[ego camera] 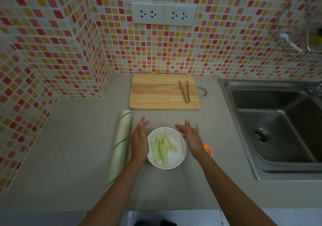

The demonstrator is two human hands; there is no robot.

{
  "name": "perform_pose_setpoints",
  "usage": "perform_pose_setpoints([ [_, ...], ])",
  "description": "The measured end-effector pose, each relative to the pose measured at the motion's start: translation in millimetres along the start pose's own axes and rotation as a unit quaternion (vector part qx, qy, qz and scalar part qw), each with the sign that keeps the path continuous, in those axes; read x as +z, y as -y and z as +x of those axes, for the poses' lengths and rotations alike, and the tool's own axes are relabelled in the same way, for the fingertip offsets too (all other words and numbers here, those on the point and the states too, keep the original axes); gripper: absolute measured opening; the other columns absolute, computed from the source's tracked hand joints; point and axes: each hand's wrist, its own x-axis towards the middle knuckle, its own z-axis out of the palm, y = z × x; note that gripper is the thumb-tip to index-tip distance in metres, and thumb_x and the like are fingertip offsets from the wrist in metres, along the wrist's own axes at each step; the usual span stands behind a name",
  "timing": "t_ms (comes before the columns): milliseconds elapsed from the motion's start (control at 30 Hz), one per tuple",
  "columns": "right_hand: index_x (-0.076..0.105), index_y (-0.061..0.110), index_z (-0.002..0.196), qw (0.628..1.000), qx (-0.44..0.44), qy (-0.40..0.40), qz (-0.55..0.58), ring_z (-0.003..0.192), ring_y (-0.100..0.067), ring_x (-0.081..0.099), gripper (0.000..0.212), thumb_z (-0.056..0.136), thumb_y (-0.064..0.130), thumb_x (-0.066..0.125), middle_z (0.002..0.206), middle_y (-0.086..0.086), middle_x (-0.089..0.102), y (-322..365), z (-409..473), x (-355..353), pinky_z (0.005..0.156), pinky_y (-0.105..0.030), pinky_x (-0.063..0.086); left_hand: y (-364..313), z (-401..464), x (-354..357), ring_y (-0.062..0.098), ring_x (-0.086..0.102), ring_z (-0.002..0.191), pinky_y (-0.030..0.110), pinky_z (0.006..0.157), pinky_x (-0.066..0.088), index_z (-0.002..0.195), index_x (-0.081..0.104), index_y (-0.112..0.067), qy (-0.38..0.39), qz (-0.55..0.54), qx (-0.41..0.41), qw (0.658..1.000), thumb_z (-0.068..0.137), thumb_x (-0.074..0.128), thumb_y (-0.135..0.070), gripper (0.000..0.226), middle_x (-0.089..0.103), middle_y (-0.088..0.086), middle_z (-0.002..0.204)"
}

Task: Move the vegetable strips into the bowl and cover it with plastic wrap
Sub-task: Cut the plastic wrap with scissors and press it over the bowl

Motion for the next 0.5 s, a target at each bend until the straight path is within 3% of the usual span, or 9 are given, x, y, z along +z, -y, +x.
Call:
perform_pose_setpoints([
  [100, 0.067, 0.006, 0.115, 0.997, -0.023, 0.053, 0.056, 0.113, -0.017, 0.062, 0.063, 0.100, 0.047, 0.023, 0.119, -0.008, 0.068, 5, 5, -4, 0.094, -0.027, 0.048, 4, -17, 5, 0.009, 0.057, 0.118, 0.022, 0.099, 0.039, 0.131, 0.055, -0.022, -0.040, -0.043, -0.009, 0.998, 0.102, 0.026, -0.040, 0.045, 0.066, -0.001, 0.123],
  [233, 0.070, 0.009, 0.112, 0.990, 0.011, 0.130, 0.055, 0.100, -0.020, 0.068, 0.054, 0.099, 0.045, 0.032, 0.111, -0.013, 0.071, 2, 5, 6, 0.079, -0.022, 0.055, 19, -30, 16, 0.004, 0.056, 0.118, 0.020, 0.100, 0.041, 0.131, 0.057, -0.025, -0.034, 0.000, -0.012, 0.999, 0.102, 0.027, -0.037, 0.043, 0.063, -0.007, 0.128],
  [367, 0.068, 0.006, 0.114, 0.987, 0.037, 0.142, 0.068, 0.106, -0.028, 0.066, 0.055, 0.099, 0.047, 0.033, 0.116, -0.020, 0.068, -1, 6, 10, 0.095, -0.038, 0.050, 22, -19, 11, -0.022, 0.055, 0.098, -0.003, 0.082, 0.038, 0.124, 0.061, -0.034, -0.016, 0.006, -0.006, 1.000, 0.102, 0.027, -0.038, 0.040, 0.066, -0.022, 0.109],
  [500, 0.066, -0.001, 0.112, 0.988, 0.050, 0.139, 0.033, 0.109, -0.037, 0.063, 0.067, 0.096, 0.055, 0.032, 0.113, -0.025, 0.067, -6, 6, 9, 0.101, -0.049, 0.046, 19, -5, 6, -0.010, 0.060, 0.103, 0.008, 0.087, 0.042, 0.119, 0.061, -0.040, 0.037, -0.003, -0.031, 0.999, 0.100, 0.025, -0.047, 0.041, 0.070, -0.023, 0.102],
])
